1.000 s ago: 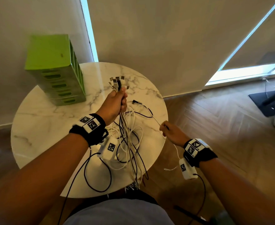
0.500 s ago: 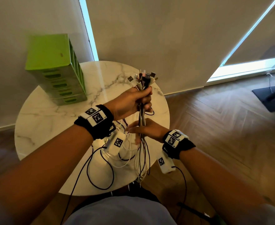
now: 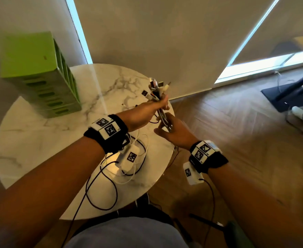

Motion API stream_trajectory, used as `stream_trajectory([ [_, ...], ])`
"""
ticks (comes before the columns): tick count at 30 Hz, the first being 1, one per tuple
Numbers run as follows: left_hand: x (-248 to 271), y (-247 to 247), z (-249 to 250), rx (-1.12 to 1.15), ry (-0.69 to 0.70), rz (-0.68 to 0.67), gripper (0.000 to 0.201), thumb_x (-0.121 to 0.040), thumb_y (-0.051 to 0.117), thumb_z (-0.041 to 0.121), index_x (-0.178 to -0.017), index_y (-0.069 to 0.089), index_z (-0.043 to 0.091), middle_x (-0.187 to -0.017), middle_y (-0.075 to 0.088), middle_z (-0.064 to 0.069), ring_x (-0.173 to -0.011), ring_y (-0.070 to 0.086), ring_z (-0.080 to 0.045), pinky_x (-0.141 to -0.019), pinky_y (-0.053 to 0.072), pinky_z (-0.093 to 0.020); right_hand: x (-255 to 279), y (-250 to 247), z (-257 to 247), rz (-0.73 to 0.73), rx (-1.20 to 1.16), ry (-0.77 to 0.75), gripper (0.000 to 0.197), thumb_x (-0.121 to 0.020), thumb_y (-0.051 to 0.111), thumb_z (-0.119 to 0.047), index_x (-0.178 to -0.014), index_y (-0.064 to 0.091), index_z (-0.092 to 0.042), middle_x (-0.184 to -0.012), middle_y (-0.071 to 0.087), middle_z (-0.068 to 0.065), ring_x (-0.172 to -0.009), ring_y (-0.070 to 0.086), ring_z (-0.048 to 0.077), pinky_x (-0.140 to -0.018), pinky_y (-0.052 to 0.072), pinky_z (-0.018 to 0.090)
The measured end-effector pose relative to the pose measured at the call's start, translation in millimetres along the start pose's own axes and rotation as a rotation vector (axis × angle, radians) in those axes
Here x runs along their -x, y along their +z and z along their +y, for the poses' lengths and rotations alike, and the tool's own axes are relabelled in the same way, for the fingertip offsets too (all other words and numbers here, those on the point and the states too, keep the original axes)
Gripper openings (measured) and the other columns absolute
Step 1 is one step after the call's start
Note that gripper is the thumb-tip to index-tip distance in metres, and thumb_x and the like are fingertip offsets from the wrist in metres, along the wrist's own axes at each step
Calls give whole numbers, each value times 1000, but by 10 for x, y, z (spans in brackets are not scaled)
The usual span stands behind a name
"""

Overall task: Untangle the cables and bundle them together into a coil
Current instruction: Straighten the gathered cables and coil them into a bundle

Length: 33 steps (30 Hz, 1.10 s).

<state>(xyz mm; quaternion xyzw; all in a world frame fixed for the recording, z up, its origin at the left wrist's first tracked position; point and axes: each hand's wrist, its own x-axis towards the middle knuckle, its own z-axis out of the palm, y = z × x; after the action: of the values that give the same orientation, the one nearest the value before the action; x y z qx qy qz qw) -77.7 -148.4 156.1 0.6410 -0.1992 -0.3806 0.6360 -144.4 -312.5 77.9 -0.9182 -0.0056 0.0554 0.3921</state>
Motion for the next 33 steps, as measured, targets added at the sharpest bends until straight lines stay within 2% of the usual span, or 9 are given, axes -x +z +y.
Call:
stream_trajectory([
  [3,-71,134,58,-173,40,-54,25,-109,36,30,-133,43,27,-113,54,15,-98,56,14,-79,42,-2,69,18,-243,108,-220,-70,37,-101,60,-24,-135,50,-14,-109,64,-15,-96,63,-7,-87,49,14],
  [8,-267,97,-17,-157,9,-232,50,-91,67,50,-134,51,29,-121,59,1,-122,55,-29,-109,41,-55,289,-249,-429,208,-619,177,22,-101,42,-24,-84,53,-14,-74,46,2,-67,44,11,-68,39,33],
  [11,-393,165,-375,-285,4,-361,72,-83,82,29,-141,39,26,-146,44,4,-140,37,-12,-116,27,-30,441,-502,-458,230,-791,237,22,-86,49,-29,-68,46,-16,-67,39,5,-67,41,20,-70,39,34],
  [14,-519,423,-751,-642,4,-480,61,-79,78,56,-129,49,38,-140,48,6,-130,44,-15,-114,35,-37,579,-725,-490,152,-967,219,29,-94,42,-21,-65,39,-16,-62,33,0,-62,37,18,-74,37,37],
  [17,-754,563,-987,-661,206,-286,32,-88,56,62,-103,63,35,-102,63,-8,-92,61,-28,-87,50,-48,708,-888,-476,71,-1000,157,27,-94,36,-16,-67,36,-14,-61,34,3,-63,44,21,-82,40,42],
  [21,-966,696,-996,-488,230,92,14,-101,53,21,-101,44,9,-86,54,-7,-73,50,-18,-61,35,-23,765,-993,-412,274,-926,110,27,-95,35,-18,-68,39,-15,-63,47,2,-82,57,31,-104,44,45],
  [28,-898,1018,-1010,-676,-201,-616,64,-92,60,51,-139,47,10,-135,57,-7,-124,53,-21,-113,38,-44,464,-1092,-228,425,-819,259,30,-99,37,-20,-69,35,-23,-60,29,-6,-58,30,13,-75,38,40],
  [30,-854,824,-835,-570,-227,-601,82,-91,69,36,-156,23,16,-153,39,-1,-141,39,-19,-115,37,-36,408,-1130,-160,349,-811,287,27,-98,39,-24,-71,36,-23,-60,29,-7,-57,29,13,-69,34,38],
  [33,-777,590,-472,-56,-40,-442,64,-89,60,18,-148,37,13,-144,46,3,-123,50,3,-95,41,-10,343,-1144,-131,170,-866,229,18,-93,41,-24,-77,41,-17,-62,30,-6,-57,30,12,-66,31,34],
])
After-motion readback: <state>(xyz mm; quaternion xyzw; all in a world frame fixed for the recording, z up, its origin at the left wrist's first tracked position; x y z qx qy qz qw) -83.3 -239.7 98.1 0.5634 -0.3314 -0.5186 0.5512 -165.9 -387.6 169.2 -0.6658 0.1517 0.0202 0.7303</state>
